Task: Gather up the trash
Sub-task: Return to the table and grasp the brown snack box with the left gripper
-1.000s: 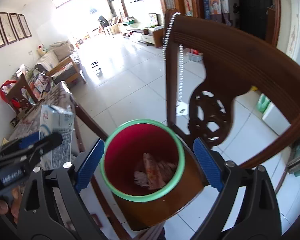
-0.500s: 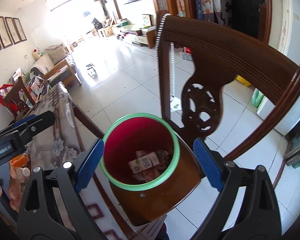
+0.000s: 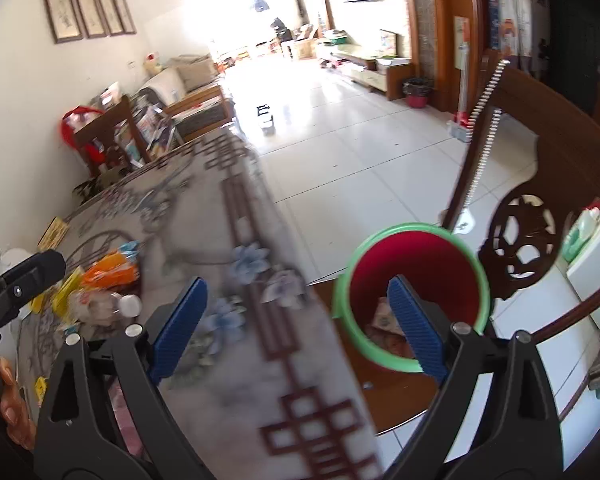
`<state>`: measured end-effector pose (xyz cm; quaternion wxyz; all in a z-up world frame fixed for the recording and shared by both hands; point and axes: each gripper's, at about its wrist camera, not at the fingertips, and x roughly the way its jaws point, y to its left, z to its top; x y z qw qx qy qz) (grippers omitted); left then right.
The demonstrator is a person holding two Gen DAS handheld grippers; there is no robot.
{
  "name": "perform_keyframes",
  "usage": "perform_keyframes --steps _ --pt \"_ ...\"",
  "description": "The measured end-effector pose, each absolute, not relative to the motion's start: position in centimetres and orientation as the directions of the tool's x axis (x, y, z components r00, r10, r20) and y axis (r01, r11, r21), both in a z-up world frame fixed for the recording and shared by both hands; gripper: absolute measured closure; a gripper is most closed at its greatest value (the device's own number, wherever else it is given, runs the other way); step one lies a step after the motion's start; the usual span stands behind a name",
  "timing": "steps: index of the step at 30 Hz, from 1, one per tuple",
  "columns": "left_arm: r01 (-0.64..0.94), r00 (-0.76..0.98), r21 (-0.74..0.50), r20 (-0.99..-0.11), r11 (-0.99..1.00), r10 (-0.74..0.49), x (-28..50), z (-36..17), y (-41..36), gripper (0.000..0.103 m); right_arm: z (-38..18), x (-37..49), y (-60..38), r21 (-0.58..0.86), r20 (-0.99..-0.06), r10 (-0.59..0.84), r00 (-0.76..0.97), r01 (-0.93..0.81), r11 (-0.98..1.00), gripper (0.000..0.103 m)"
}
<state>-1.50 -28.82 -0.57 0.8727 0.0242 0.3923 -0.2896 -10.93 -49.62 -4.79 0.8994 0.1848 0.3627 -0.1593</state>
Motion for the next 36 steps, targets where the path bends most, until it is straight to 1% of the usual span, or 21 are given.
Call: perform_keyframes --steps 5,9,13,16,21,25,26,28,30,31,33,34,35,36 --pt "0.436 0.553 -0.170 -0.724 0.884 -0.412 -0.8 -1.7 -21.5 0.016 -4.6 -8.1 -42.3 0.215 -0.720 -0.063 0.691 0.309 0.927 0.012" --pt "0.365 0.577 -0.128 -0.746 0.922 -0.332 0.2 -3.0 -15.7 0.016 -4.9 -7.0 -38.5 0.211 -0.733 -0.017 0.680 0.252 0.944 0.011" --pt "0.307 0.558 -0.123 -0.780 0.944 -0.283 1.6 -5.1 -11.1 0.016 -6.1 -6.2 -35.3 0.217 -0.766 0.030 0.642 0.214 0.952 0.010" --pt "0.305 0.530 -0.108 -0.807 0.946 -0.262 2.5 -6.7 -8.7 0.016 -7.3 -6.4 -33.2 0.223 -0.789 0.056 0.612 0.199 0.954 0.010" --pt "0.386 0.437 -0.083 -0.861 0.919 -0.261 4.0 -9.9 -7.6 0.018 -8.7 -6.9 -30.7 0.226 -0.822 0.078 0.564 0.197 0.954 0.010" --pt "0.406 0.328 -0.105 -0.910 0.908 -0.251 5.4 -13.1 -7.6 0.034 -9.0 -7.8 -29.9 0.216 -0.832 0.065 0.550 0.214 0.953 0.010" --pt "0.404 0.310 -0.105 -0.919 0.909 -0.244 5.6 -13.8 -7.6 0.043 -9.0 -8.0 -29.8 0.213 -0.833 0.058 0.550 0.222 0.951 0.010" --pt "0.407 0.272 -0.115 -0.932 0.906 -0.240 6.0 -15.1 -7.6 0.050 -9.0 -8.4 -29.8 0.211 -0.835 0.048 0.549 0.237 0.948 0.010" --pt "0.410 0.249 -0.122 -0.938 0.904 -0.240 6.2 -16.1 -7.6 0.053 -9.1 -8.8 -29.9 0.211 -0.837 0.039 0.546 0.255 0.944 0.010" --pt "0.411 0.236 -0.139 -0.938 0.901 -0.252 6.3 -16.4 -7.6 0.052 -9.1 -8.9 -29.9 0.211 -0.838 0.037 0.544 0.262 0.942 0.010" --pt "0.410 0.221 -0.160 -0.938 0.898 -0.268 6.4 -16.7 -7.7 0.054 -9.3 -9.1 -30.0 0.216 -0.841 0.037 0.539 0.272 0.938 0.010" --pt "0.414 0.218 -0.167 -0.936 0.895 -0.276 6.5 -16.9 -7.7 0.059 -9.4 -9.2 -30.0 0.218 -0.843 0.039 0.536 0.274 0.937 0.010" --pt "0.415 0.211 -0.178 -0.935 0.892 -0.285 6.5 -17.0 -7.8 0.070 -9.5 -9.2 -29.9 0.219 -0.846 0.042 0.531 0.275 0.936 0.010" --pt "0.413 0.203 -0.189 -0.935 0.891 -0.293 6.5 -17.1 -7.8 0.076 -9.7 -9.2 -29.8 0.220 -0.849 0.045 0.527 0.274 0.936 0.010"
